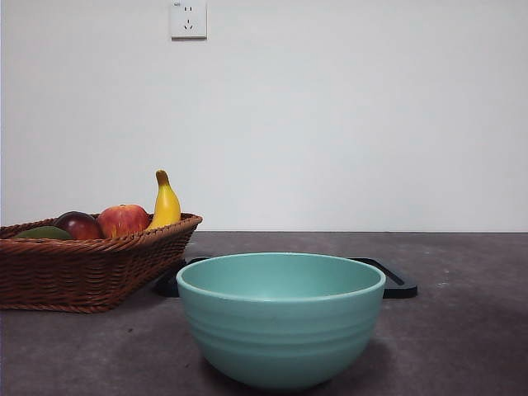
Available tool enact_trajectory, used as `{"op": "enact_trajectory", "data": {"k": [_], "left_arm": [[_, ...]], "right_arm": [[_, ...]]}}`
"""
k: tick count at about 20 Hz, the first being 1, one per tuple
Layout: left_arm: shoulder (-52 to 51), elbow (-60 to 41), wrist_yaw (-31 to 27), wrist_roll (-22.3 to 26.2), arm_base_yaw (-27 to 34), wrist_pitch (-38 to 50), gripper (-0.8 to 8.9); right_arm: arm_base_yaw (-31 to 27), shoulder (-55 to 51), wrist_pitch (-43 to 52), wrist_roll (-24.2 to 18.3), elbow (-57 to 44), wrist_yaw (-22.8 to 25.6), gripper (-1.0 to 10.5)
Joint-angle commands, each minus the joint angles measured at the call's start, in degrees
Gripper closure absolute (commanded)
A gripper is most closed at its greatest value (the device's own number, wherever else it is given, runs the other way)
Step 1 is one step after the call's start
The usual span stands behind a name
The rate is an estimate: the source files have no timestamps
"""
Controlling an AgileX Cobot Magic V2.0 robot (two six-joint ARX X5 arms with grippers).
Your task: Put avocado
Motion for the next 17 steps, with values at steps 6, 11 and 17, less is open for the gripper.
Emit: {"op": "enact_trajectory", "data": {"k": [6,11,17], "left_arm": [[-0.1,-1.0,-0.1,-16.2,0.1,-0.7,8.04],[-0.1,1.7,0.1,-19.3,0.1,-3.2,8.04],[0.9,7.5,0.4,-19.7,0.1,-8.3,8.04]], "right_arm": [[0.0,-0.2,0.6,7.3,-0.2,-0.7,9.4],[0.0,-0.2,0.2,11.5,1.0,-1.4,9.4],[0.0,0.7,-1.9,13.9,6.0,-1.5,9.4]]}}
